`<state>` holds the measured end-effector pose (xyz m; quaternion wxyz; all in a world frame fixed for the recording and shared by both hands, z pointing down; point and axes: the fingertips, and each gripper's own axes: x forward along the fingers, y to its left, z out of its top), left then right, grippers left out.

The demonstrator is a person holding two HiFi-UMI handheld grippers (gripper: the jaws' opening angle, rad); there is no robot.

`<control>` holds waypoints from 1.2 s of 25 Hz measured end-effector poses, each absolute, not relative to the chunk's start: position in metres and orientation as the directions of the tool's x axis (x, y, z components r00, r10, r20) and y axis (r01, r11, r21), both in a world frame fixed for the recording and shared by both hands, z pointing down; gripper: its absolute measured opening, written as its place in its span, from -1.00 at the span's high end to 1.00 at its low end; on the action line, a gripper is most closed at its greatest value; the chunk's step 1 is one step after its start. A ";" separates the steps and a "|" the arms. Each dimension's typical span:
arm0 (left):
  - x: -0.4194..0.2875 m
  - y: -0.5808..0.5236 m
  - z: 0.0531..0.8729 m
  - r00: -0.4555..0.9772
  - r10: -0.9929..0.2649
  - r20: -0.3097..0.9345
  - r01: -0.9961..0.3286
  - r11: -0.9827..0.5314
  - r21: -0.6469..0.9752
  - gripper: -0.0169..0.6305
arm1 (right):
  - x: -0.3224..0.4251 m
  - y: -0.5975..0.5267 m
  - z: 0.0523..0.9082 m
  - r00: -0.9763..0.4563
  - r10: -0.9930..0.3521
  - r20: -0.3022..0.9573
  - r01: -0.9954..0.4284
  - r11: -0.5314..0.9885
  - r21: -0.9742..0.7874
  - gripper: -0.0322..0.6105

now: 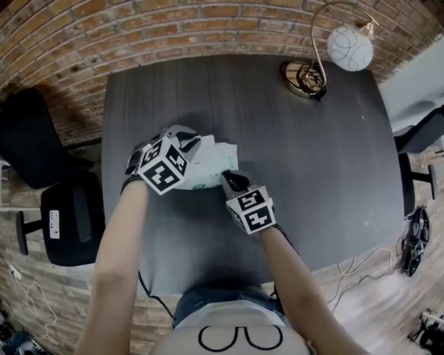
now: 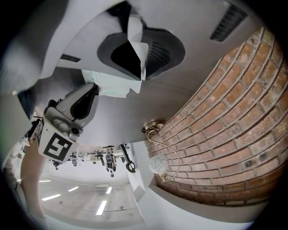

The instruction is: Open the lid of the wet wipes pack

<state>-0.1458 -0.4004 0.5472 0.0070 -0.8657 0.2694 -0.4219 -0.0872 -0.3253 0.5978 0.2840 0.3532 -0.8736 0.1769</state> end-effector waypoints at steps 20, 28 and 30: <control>-0.154 -0.433 0.595 0.467 -0.490 0.736 -0.543 -0.816 -0.198 0.78 | -0.087 -0.326 0.600 -0.567 -0.528 0.632 -0.732 0.674 -0.094 0.85; -0.171 -0.422 0.555 0.442 -0.588 0.677 -0.590 -0.760 -0.274 0.78 | -0.086 -0.326 0.599 -0.535 -0.547 0.644 -0.753 0.655 -0.069 0.85; -0.177 -0.416 0.545 0.433 -0.608 0.666 -0.604 -0.744 -0.287 0.78 | -0.086 -0.326 0.598 -0.533 -0.547 0.646 -0.757 0.649 -0.075 0.85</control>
